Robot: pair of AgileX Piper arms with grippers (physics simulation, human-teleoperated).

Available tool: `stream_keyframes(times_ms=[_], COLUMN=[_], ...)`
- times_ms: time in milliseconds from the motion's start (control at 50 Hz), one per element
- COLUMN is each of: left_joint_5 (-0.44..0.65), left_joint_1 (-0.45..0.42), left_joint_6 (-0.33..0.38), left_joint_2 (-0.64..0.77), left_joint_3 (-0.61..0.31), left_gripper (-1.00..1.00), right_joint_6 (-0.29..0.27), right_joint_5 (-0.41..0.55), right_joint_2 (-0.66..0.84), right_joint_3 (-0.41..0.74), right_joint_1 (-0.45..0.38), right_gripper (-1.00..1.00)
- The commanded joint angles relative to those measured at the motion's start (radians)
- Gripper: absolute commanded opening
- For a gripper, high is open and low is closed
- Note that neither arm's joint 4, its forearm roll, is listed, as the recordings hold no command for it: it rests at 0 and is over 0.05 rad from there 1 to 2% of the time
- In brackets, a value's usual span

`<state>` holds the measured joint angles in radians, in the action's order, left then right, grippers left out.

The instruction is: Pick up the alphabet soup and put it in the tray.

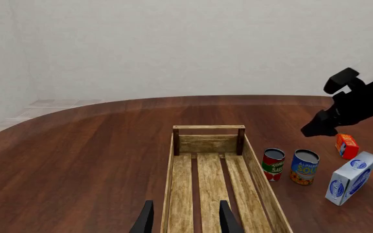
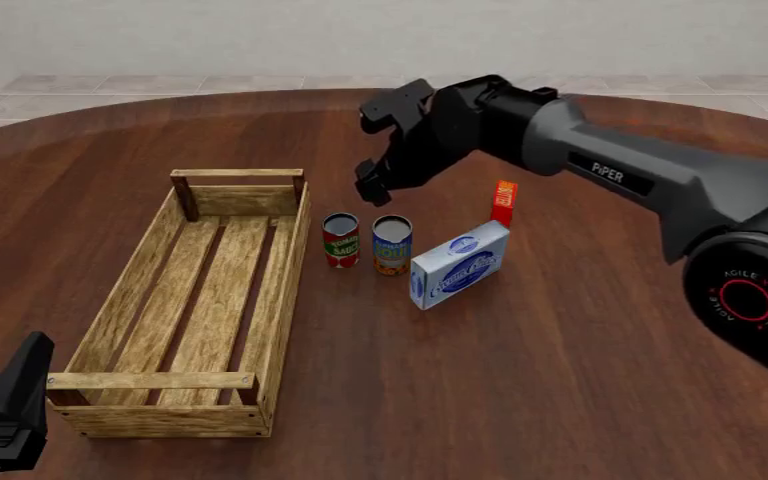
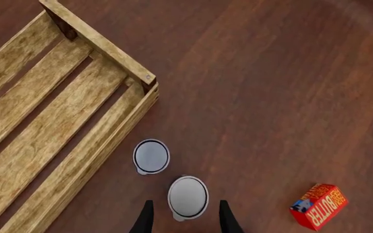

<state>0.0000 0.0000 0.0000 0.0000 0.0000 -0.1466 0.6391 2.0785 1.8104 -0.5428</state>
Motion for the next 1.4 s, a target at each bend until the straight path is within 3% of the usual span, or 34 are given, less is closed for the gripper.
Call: stream_keyframes(times_ms=[20,1400], left_joint_5=[0.0,0.0], left_joint_1=[0.0,0.0], left_joint_6=[0.0,0.0], left_joint_2=[0.0,0.0], left_joint_3=[0.0,0.0], left_gripper=[1.0,1.0], right_joint_6=[0.006,0.054], right_joint_5=[0.003,-0.004], right_joint_2=[0.023,0.131], right_joint_3=[0.024,0.095], right_joint_1=[0.0,0.019], right_gripper=[1.0,1.0])
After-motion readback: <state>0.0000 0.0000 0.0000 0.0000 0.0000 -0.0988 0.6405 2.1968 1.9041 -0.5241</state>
